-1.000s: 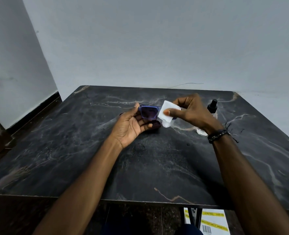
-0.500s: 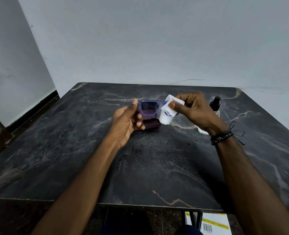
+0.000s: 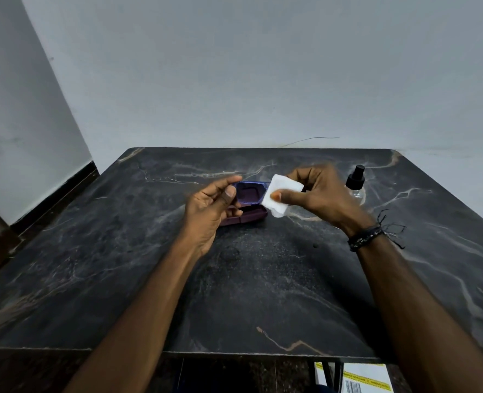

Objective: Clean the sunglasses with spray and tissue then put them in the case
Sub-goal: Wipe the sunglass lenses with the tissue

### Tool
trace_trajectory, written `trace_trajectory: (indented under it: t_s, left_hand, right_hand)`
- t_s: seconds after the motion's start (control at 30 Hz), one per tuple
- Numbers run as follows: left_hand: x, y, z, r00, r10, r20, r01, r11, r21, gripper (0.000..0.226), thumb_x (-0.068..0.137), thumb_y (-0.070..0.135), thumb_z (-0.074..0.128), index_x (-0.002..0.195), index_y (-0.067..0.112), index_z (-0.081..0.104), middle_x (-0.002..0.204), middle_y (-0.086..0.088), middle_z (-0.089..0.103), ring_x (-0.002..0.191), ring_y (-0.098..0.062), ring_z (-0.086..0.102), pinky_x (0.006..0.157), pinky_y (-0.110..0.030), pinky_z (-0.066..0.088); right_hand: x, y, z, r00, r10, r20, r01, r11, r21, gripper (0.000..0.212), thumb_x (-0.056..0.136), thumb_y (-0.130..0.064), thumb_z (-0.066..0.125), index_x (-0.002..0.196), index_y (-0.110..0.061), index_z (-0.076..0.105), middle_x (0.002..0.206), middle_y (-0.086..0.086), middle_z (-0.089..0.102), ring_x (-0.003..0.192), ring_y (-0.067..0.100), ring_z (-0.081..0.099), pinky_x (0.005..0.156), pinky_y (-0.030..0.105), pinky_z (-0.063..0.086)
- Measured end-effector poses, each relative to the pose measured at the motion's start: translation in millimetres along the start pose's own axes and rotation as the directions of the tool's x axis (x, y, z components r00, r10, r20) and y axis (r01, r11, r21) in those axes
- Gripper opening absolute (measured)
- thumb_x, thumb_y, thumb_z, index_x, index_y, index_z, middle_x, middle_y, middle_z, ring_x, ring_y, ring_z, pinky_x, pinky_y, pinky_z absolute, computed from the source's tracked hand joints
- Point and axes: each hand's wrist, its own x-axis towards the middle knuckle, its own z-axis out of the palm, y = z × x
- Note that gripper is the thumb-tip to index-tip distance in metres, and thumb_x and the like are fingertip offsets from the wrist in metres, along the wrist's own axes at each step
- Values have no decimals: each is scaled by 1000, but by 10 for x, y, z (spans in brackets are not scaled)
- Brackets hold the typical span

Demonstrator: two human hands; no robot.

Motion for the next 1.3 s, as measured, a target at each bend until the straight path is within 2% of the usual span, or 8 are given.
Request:
trace_trajectory:
  t_s: [0.2, 0.3, 0.43, 0.53, 0.67, 0.8, 1.1, 1.3]
  left_hand:
    - [-10, -10, 39, 990, 137, 29, -140, 955, 263, 33, 90, -1, 63, 117, 18, 67, 100, 7, 73, 73, -7, 60, 64, -24, 56]
    - [5, -4, 33, 963, 269, 17, -260, 909, 324, 35, 89, -3, 65, 114, 21, 68, 104, -2, 68, 81, -9, 61, 61, -21, 56]
    - [39, -3, 8, 936, 351, -30, -326, 894, 308, 32, 89, -8, 63, 106, 18, 70, 96, 0, 63, 66, -7, 59, 60, -18, 54]
    - [52, -13, -11, 927, 372, -55, -344, 898, 274, 30, 89, -9, 61, 103, 16, 71, 95, 4, 65, 61, -11, 59, 62, -21, 55]
    - [62, -7, 1, 911, 403, -84, -365, 886, 287, 30, 90, -11, 60, 111, 8, 69, 98, -4, 68, 71, -11, 64, 64, -23, 57]
    - [68, -13, -5, 902, 422, -94, -378, 874, 304, 29, 89, -11, 60, 113, 3, 67, 95, -1, 71, 74, -10, 66, 64, -25, 58]
    - [64, -8, -18, 885, 453, -104, -397, 853, 339, 29, 89, -10, 61, 114, 3, 67, 98, -8, 69, 76, -11, 65, 65, -26, 59]
    - [39, -9, 33, 892, 444, -83, -394, 856, 335, 31, 89, -11, 60, 113, 7, 67, 94, -5, 67, 65, -10, 63, 63, -19, 54]
  right_hand:
    - [3, -22, -29, 999, -36, -22, 39, 988, 146, 23, 93, -8, 61, 72, -11, 69, 62, -11, 70, 58, -2, 59, 58, 13, 44]
    - [-7, -15, -75, 998, -43, 53, 31, 980, 194, 20, 95, -4, 57, 79, -2, 69, 68, -6, 72, 63, 3, 61, 63, 16, 46]
    - [-2, 36, -126, 985, -49, 168, -2, 956, 292, 10, 84, -2, 65, 88, 6, 70, 78, 8, 72, 68, 15, 63, 65, 22, 48]
    - [4, 77, -152, 976, -33, 216, -48, 933, 356, 23, 75, 4, 68, 97, 4, 71, 86, 12, 73, 72, 20, 66, 64, 26, 52]
    - [13, 77, -153, 971, -32, 236, -53, 937, 344, 28, 73, 5, 70, 101, 0, 72, 90, 9, 75, 78, 20, 68, 69, 27, 55]
    - [7, 46, -135, 979, -47, 197, -27, 934, 357, 14, 83, -7, 65, 82, -12, 78, 84, 5, 76, 80, 15, 69, 75, 22, 51]
    - [3, 62, -134, 977, 18, 214, -79, 957, 279, 22, 78, 4, 72, 99, 6, 70, 87, 9, 75, 76, 18, 68, 69, 25, 53]
    - [28, 40, -18, 995, 47, 93, -66, 975, 211, 22, 76, -24, 75, 87, -4, 75, 85, 10, 76, 77, 21, 68, 79, 37, 54]
